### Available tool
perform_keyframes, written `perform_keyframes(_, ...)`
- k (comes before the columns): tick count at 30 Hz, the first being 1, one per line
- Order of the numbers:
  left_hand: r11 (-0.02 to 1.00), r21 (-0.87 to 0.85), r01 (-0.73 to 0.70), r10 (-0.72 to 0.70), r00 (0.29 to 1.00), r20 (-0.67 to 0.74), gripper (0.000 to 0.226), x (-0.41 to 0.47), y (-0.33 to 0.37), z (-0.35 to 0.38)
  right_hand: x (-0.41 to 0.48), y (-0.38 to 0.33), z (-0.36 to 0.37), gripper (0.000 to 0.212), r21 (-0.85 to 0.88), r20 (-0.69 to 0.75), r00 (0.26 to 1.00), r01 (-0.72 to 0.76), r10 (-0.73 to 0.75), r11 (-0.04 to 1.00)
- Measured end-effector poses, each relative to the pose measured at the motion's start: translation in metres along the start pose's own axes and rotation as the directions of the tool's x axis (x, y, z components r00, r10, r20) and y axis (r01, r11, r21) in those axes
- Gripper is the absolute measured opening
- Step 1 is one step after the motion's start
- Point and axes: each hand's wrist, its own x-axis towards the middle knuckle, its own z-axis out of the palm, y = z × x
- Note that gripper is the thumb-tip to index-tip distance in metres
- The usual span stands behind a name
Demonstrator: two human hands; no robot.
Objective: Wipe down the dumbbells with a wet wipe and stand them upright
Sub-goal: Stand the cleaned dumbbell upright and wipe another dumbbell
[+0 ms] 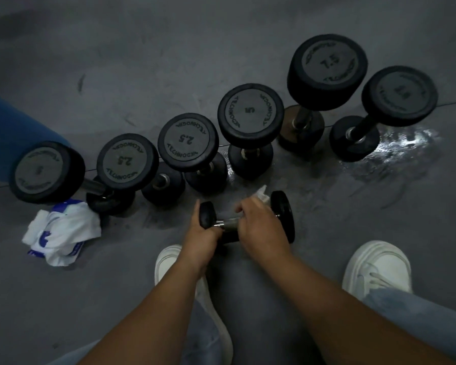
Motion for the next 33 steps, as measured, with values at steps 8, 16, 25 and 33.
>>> perform_keyframes(8, 0.850, 0.373, -0.371, 0.394, 0.919, 0.017, 0.094, -0.030, 0.043, 0.028, -0.008, 0.015, -0.064, 0.029, -0.078, 0.061, 0.992, -0.109, 0.114, 0.991)
perform_keyframes(16, 0.236, 0.936, -0.262, 0.536, 0.838, 0.100, 0.094, -0.082, 0.076, 0.032, -0.034, -0.007, -0.094, 0.005, -0.177, 0.100, 0.994, -0.014, 0.032, 0.984)
perform_keyframes(25, 0.057, 0.957, -0.284, 0.408, 0.882, 0.237, 0.097, -0.087, 0.048, 0.035, -0.046, 0.000, -0.085, 0.025, -0.341, 0.182, 0.978, 0.159, -0.101, 0.926)
perform_keyframes(33, 0.078, 0.921, -0.383, 0.233, 0.905, 0.356, 0.122, -0.076, 0.064, 0.028, -0.043, 0.007, -0.107, 0.030, -0.436, 0.194, 0.981, 0.086, 0.001, 0.896)
